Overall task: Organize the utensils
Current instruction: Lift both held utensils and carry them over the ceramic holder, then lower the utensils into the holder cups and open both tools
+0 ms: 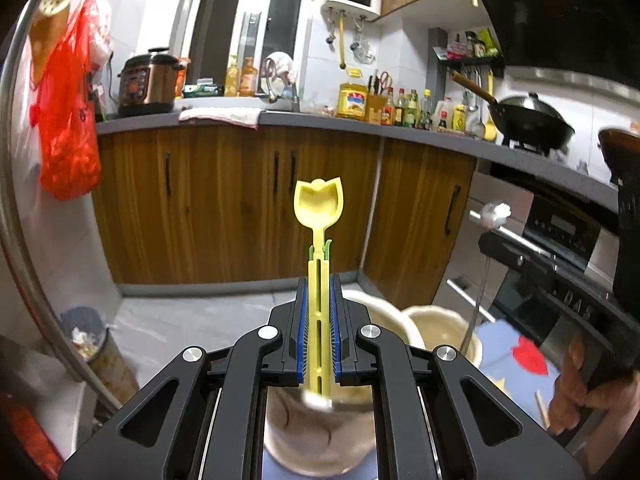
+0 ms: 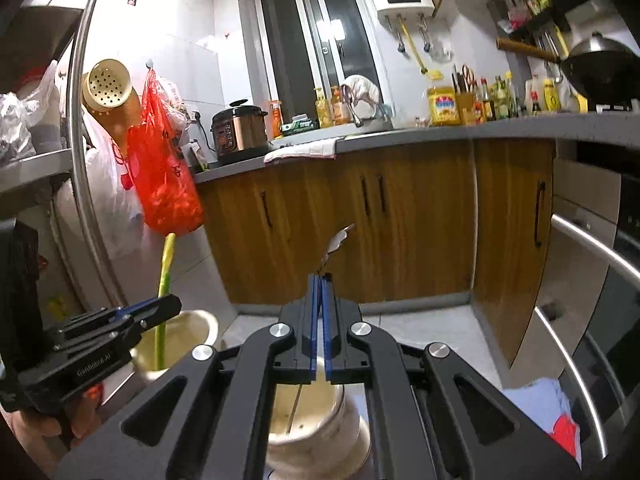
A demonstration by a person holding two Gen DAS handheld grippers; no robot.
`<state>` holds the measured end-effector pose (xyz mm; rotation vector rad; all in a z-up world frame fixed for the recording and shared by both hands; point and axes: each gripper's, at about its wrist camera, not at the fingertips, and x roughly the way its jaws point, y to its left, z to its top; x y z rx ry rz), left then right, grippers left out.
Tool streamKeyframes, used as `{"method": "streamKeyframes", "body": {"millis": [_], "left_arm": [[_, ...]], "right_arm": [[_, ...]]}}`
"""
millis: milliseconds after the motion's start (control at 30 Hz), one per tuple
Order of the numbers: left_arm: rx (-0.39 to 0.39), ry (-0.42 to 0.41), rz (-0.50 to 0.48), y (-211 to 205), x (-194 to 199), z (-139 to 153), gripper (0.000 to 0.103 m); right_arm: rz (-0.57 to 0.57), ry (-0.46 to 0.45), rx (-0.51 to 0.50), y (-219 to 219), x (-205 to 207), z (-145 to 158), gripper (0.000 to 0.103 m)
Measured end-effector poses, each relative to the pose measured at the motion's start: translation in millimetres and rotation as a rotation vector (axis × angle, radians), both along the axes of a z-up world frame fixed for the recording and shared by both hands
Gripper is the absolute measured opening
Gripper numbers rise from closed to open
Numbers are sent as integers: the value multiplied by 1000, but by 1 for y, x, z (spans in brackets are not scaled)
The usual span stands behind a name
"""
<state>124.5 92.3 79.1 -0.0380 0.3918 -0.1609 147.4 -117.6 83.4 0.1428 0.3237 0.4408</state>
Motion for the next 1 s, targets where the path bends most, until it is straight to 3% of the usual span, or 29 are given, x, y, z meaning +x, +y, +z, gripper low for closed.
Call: {"method": "streamKeyframes", "body": {"millis": [100, 300, 467, 733, 833, 933, 1000], "left_arm": [[35, -4, -9, -4, -14, -1, 10], [30, 37, -5, -3, -17, -8, 10], [71, 24, -3, -9, -20, -9, 10], [105, 11, 4, -15, -19, -11, 11], [98, 10, 2, -16, -19, -11, 15], [104, -1, 6, -17, -21, -9, 32], [101, -12, 7, -17, -23, -9, 34]], "right_arm": [[8, 27, 1, -1, -7, -6, 2], [22, 51, -19, 8, -15, -19, 2], [10, 30, -93, 24, -19, -23, 2], [1, 49, -79, 23, -12, -25, 2], [0, 58, -70, 21, -9, -25, 2], [1, 60, -62, 20, -8, -24, 2], [-4, 59, -68, 19, -9, -24, 3]]}}
